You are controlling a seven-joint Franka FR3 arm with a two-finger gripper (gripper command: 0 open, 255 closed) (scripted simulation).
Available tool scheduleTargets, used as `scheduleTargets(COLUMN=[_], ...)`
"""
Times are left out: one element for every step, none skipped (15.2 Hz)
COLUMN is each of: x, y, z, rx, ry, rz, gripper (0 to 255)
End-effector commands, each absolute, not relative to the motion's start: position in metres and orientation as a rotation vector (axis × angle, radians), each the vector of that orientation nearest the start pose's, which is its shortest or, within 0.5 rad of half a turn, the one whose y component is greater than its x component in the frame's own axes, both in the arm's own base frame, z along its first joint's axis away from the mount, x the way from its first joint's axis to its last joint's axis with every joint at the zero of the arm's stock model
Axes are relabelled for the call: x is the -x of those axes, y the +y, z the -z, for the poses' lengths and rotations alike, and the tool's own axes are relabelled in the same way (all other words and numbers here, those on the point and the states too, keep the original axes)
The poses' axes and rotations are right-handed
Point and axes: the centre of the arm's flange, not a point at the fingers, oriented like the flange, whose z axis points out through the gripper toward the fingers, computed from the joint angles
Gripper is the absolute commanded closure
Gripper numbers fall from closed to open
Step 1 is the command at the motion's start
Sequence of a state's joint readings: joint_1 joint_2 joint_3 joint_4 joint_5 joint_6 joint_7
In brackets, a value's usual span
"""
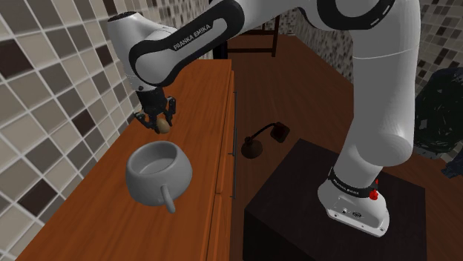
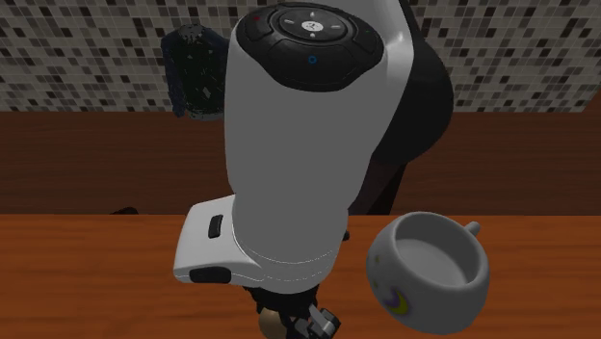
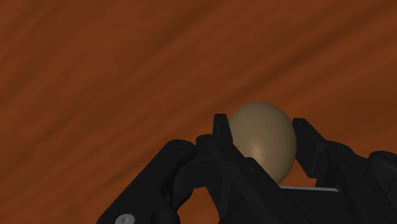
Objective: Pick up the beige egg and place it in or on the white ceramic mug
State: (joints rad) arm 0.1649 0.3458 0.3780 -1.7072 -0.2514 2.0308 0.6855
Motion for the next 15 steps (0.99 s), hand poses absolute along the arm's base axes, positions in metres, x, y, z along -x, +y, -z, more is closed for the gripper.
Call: scheduleTargets(x=[-0.574, -0.574, -0.574, -0.574, -0.574, -0.574, -0.574, -0.574, -0.574, -0.574, -0.574, -0.574, -0.574, -0.574, -0.574], y=[0.303, 0.303, 0.303, 0.303, 0.303, 0.303, 0.303, 0.303, 0.303, 0.303, 0.303, 0.303, 0.303, 0.303, 0.303], z=[-0.412, -0.417, -0.422, -0.428, -0.433, -0.438, -0.443, -0.449, -0.454, -0.459, -0.465, -0.47, -0.475, -0.48, -0.486], rx=[3.217, 3.217, 3.217, 3.217, 3.217, 3.217, 3.217, 3.217, 3.217, 3.217, 3.217, 3.217, 3.217, 3.217, 3.217], ry=[0.083, 0.083, 0.083, 0.083, 0.083, 0.083, 0.083, 0.083, 0.083, 0.083, 0.083, 0.083, 0.083, 0.083, 0.083], rz=[0.102, 0.102, 0.102, 0.102, 0.102, 0.102, 0.102, 0.102, 0.102, 0.102, 0.102, 0.102, 0.102, 0.102, 0.102], gripper=[255, 255, 255, 255, 255, 255, 255, 255, 255, 255, 255, 255, 255, 255, 255])
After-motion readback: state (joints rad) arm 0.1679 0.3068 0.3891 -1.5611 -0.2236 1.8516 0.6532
